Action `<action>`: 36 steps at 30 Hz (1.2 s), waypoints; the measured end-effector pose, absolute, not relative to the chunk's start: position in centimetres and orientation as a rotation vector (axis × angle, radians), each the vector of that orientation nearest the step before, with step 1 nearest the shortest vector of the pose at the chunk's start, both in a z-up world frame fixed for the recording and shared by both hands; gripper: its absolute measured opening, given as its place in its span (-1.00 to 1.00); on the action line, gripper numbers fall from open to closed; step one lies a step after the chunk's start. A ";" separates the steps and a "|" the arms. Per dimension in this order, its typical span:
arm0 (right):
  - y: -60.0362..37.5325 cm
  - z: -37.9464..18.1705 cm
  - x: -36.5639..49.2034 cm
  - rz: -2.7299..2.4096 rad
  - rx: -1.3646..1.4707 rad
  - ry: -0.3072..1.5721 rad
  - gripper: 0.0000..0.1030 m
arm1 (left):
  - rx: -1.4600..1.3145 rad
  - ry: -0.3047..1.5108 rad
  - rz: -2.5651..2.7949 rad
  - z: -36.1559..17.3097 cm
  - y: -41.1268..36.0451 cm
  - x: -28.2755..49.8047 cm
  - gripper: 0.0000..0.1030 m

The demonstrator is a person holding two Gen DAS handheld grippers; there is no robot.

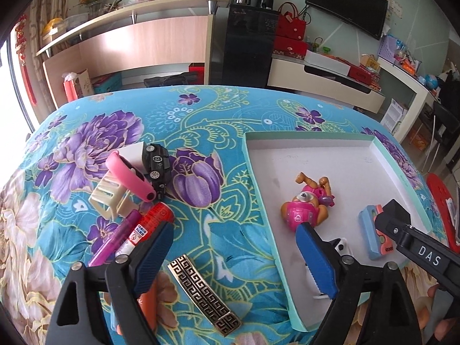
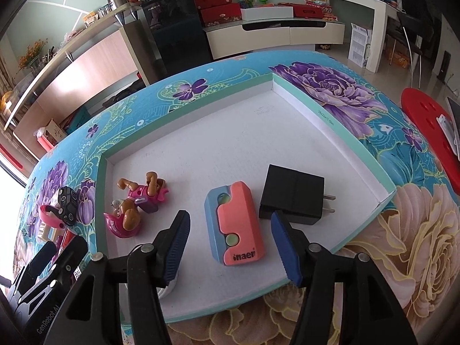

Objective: Organize rigid objects
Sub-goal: 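Withdraw both grippers from the tray toward the remaining items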

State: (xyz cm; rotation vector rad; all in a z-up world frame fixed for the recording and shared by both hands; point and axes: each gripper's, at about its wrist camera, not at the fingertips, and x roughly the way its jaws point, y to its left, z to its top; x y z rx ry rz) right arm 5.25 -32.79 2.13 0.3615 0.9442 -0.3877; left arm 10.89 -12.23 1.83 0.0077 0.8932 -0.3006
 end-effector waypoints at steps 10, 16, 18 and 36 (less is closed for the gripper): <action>-32.3 2.6 5.5 -0.406 0.304 0.931 0.75 | 0.013 0.877 -0.218 1.6 -11.1 11.3 1.00; -32.4 3.1 5.3 -0.422 0.299 0.899 0.77 | 0.004 0.872 -0.183 1.5 -10.4 11.5 1.00; -32.5 3.0 5.3 -0.421 0.305 0.900 0.77 | 0.003 0.875 -0.177 1.6 -10.2 11.5 1.00; -26.9 5.6 6.4 -0.221 0.292 0.839 0.77 | -0.036 0.918 -0.006 4.3 -1.9 12.1 1.00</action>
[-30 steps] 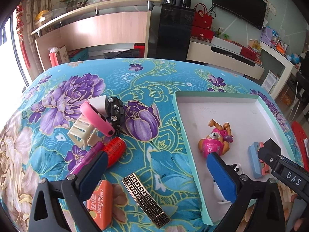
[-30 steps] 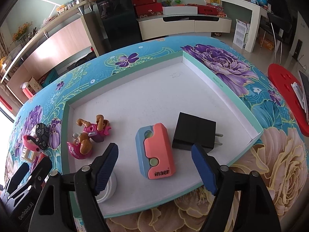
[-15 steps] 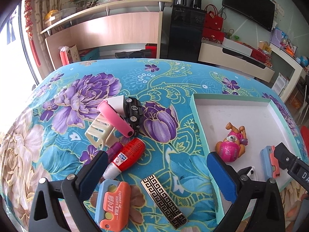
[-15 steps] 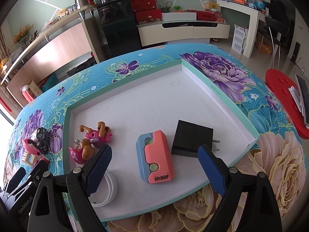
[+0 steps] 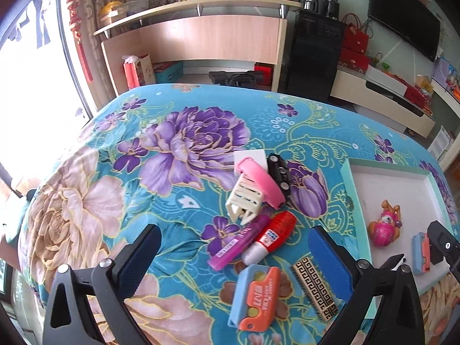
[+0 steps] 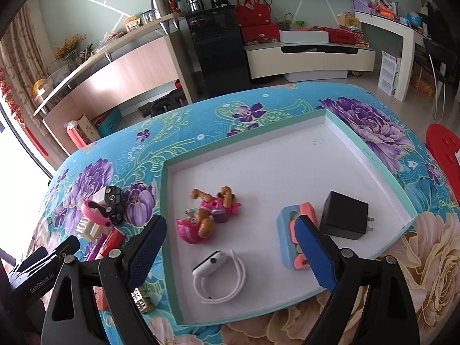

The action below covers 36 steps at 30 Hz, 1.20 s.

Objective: Organize rigid objects
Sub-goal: 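Withdraw both grippers from the tray toward the remaining items, then grasp the black-and-gold patterned strip with the right gripper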

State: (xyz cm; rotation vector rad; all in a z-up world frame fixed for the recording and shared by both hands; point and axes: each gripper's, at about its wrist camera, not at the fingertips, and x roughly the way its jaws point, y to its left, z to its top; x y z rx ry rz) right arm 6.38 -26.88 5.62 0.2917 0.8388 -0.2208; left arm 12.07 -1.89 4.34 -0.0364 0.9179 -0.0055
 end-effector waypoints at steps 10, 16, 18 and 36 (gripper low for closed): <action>-22.2 5.9 7.1 -0.095 0.246 0.841 0.77 | -0.129 0.921 0.037 5.2 2.8 11.7 1.00; -19.0 5.3 7.6 -0.023 0.187 0.877 0.76 | -0.184 0.977 0.021 3.7 4.1 12.0 1.00; -17.9 4.9 7.7 0.006 0.170 0.890 0.74 | -0.186 1.003 0.017 2.9 4.2 12.2 1.00; -13.9 -0.7 8.7 0.111 0.074 1.086 -0.11 | -0.186 1.118 -0.017 -0.4 3.9 12.3 1.00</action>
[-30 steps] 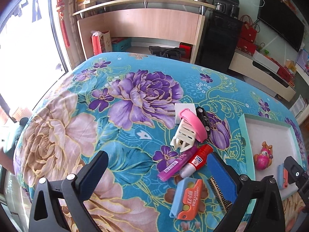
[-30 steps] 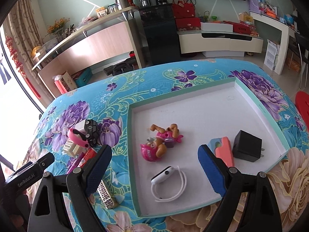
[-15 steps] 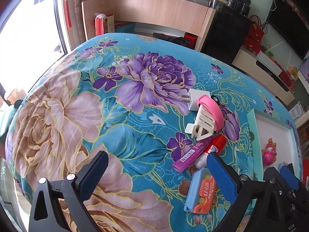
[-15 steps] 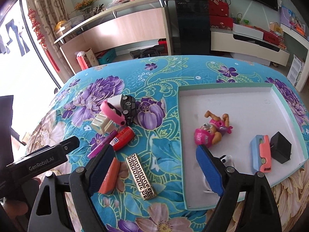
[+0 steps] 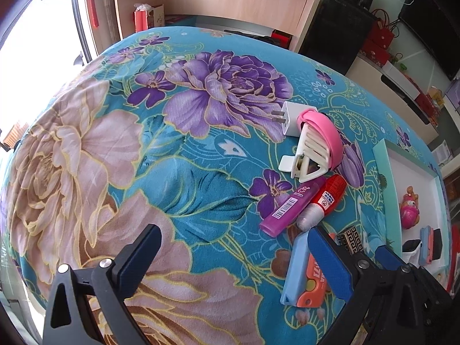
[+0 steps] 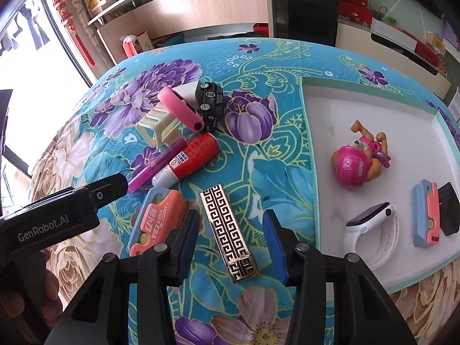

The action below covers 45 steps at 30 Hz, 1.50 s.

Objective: Organize rigid objects
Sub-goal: 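Grasp the black-and-gold patterned strip with the right gripper, then grasp the orange-blue carrot knife with the left gripper while the right holds the strip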

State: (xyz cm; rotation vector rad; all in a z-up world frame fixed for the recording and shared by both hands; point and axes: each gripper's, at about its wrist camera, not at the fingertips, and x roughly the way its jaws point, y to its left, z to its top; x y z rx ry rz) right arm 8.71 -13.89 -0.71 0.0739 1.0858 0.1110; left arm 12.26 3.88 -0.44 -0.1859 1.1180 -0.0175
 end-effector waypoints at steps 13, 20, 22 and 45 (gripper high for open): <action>-14.4 -1.5 9.0 0.091 0.063 1.112 -0.53 | -0.150 1.132 -0.088 -0.6 1.8 12.3 0.98; -15.2 -1.2 8.9 0.061 0.078 1.101 -0.58 | -0.127 1.134 -0.133 -0.7 0.3 12.2 0.98; -15.3 -1.2 8.9 0.061 0.077 1.103 -0.58 | -0.119 1.137 -0.141 -0.8 0.0 12.2 0.98; -15.7 -1.7 8.8 0.062 0.072 1.120 -0.59 | -0.106 1.167 -0.207 -1.9 -0.7 12.0 0.59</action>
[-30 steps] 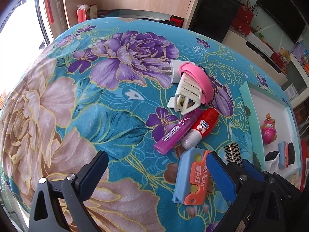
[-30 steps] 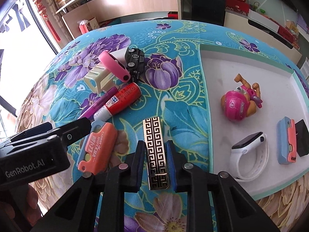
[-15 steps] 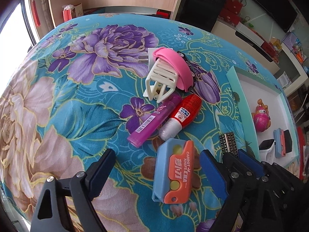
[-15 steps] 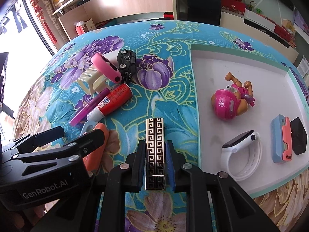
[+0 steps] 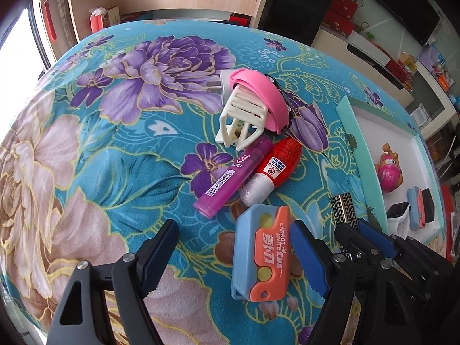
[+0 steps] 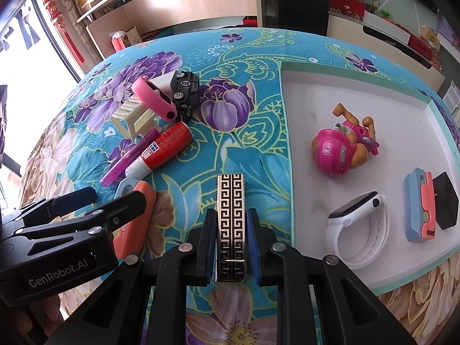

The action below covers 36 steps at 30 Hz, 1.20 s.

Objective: Organize rigid objects
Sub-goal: 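Grasp the orange-blue carrot knife with the left gripper while the right holds the strip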

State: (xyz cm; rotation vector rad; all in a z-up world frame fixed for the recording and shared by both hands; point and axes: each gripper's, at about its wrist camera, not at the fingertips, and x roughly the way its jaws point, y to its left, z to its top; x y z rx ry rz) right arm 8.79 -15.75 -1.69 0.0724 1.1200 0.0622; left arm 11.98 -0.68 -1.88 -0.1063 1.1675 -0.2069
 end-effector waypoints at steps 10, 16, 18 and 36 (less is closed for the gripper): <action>-16.1 -1.8 8.8 0.070 0.091 1.120 -0.58 | -0.041 1.173 -0.218 -1.7 -1.0 11.2 0.59; -16.1 -1.9 8.8 0.073 0.092 1.120 -0.58 | -0.031 1.175 -0.220 -1.7 -1.1 11.0 0.58; -16.1 -1.9 8.8 0.072 0.093 1.120 -0.58 | -0.020 1.178 -0.226 -1.8 -1.1 10.8 0.58; -16.1 -1.8 8.8 0.071 0.089 1.119 -0.59 | -0.006 1.162 -0.199 -2.0 -0.2 10.8 -0.13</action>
